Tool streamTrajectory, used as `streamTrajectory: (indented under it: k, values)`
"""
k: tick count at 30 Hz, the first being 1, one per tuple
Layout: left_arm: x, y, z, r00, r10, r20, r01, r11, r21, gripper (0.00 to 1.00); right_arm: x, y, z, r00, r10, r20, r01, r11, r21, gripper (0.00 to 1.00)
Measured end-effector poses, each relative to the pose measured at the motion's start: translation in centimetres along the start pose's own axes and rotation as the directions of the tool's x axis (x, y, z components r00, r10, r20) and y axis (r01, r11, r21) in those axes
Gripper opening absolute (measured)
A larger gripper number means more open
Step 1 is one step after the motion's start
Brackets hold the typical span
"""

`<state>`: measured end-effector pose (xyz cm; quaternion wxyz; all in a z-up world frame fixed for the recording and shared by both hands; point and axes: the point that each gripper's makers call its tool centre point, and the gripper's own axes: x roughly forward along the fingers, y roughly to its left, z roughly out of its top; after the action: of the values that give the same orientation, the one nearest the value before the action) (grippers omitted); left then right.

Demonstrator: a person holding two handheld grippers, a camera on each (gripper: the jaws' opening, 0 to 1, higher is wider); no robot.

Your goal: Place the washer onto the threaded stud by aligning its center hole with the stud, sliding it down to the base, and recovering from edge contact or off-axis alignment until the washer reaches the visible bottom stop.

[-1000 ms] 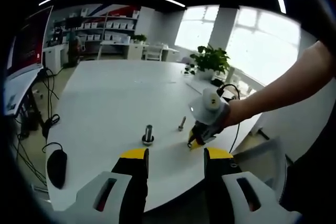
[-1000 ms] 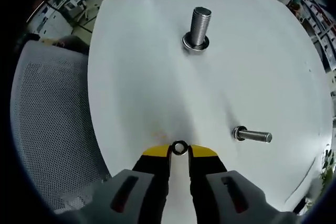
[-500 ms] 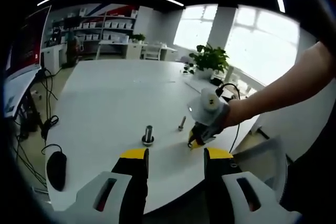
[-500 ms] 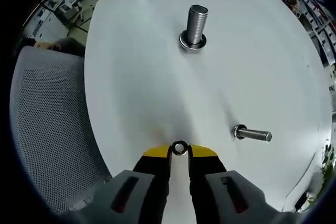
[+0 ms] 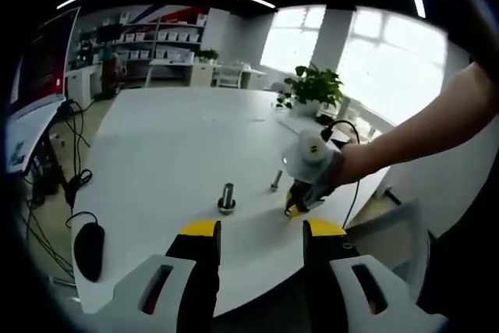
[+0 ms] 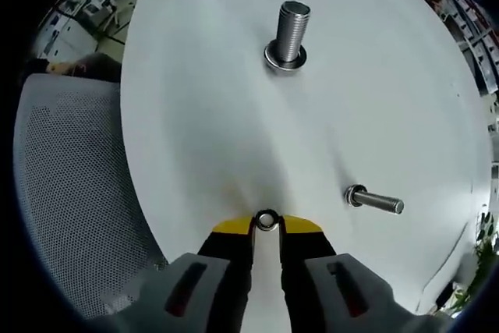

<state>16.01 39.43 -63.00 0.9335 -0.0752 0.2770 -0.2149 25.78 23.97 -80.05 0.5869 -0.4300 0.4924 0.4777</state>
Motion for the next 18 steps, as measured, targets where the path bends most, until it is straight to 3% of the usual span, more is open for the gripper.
streamTrajectory:
  k: [7, 12, 18]
  values:
    - [-0.2, 0.3, -0.1, 1.000, 0.001, -0.002, -0.001, 1.000, -0.007, 0.41, 0.0, -0.1, 0.1, 1.000, 0.008, 0.016, -0.008, 1.000, 0.010, 0.13]
    - [-0.2, 0.4, -0.1, 1.000, 0.001, -0.007, -0.001, 1.000, -0.002, 0.41, -0.2, -0.4, -0.1, 0.999, 0.014, 0.035, -0.016, 0.998, 0.061, 0.13]
    - [-0.2, 0.3, -0.2, 1.000, -0.003, -0.006, 0.003, 1.000, -0.008, 0.41, -1.5, -1.4, -0.3, 0.998, -0.001, 0.061, -0.004, 0.996, 0.092, 0.13]
